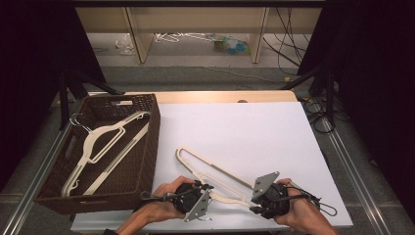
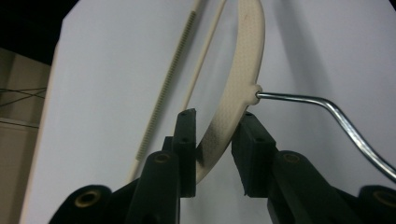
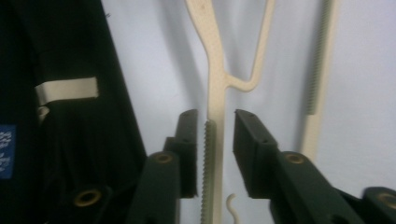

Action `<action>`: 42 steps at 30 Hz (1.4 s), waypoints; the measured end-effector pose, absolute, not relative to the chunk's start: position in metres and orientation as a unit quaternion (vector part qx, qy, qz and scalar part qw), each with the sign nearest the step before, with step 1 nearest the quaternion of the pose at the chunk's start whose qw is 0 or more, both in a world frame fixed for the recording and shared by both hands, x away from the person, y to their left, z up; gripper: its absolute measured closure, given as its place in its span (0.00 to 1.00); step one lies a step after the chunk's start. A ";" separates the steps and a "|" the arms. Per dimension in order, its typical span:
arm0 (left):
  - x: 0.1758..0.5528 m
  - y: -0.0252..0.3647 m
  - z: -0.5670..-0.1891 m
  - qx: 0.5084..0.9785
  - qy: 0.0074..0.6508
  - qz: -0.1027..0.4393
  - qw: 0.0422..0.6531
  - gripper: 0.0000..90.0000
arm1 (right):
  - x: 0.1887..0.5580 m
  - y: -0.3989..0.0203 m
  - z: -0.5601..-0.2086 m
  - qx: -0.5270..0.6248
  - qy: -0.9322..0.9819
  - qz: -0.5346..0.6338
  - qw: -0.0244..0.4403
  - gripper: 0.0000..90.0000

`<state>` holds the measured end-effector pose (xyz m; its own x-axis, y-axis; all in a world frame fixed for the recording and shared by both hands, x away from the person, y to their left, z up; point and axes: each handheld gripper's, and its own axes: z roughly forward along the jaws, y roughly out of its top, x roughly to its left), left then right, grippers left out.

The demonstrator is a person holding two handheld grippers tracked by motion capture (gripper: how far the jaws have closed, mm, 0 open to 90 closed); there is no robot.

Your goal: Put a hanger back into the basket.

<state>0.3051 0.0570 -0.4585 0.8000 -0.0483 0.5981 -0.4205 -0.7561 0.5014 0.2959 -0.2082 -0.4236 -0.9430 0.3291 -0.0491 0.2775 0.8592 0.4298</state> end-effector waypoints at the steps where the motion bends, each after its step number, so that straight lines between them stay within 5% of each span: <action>1: 0.306 0.056 -0.453 0.889 -0.131 0.294 0.327 0.83 | 0.294 -0.207 -0.420 0.161 0.959 0.220 0.080 0.65; 8: 0.311 0.049 -0.429 0.888 -0.110 0.306 0.325 0.89 | 0.284 -0.207 -0.389 0.195 0.911 0.316 0.178 0.46; 23: 0.336 0.079 -0.367 0.878 0.069 0.258 0.397 0.95 | 0.267 -0.216 -0.386 0.218 0.874 0.399 0.173 0.35; 33: 0.346 0.112 -0.322 0.830 0.212 0.156 0.491 0.95 | 0.264 -0.211 -0.401 0.217 0.878 0.397 0.157 0.34; 42: 0.345 0.135 -0.285 0.812 0.233 0.109 0.523 0.95 | 0.266 -0.213 -0.407 0.237 0.873 0.397 0.152 0.28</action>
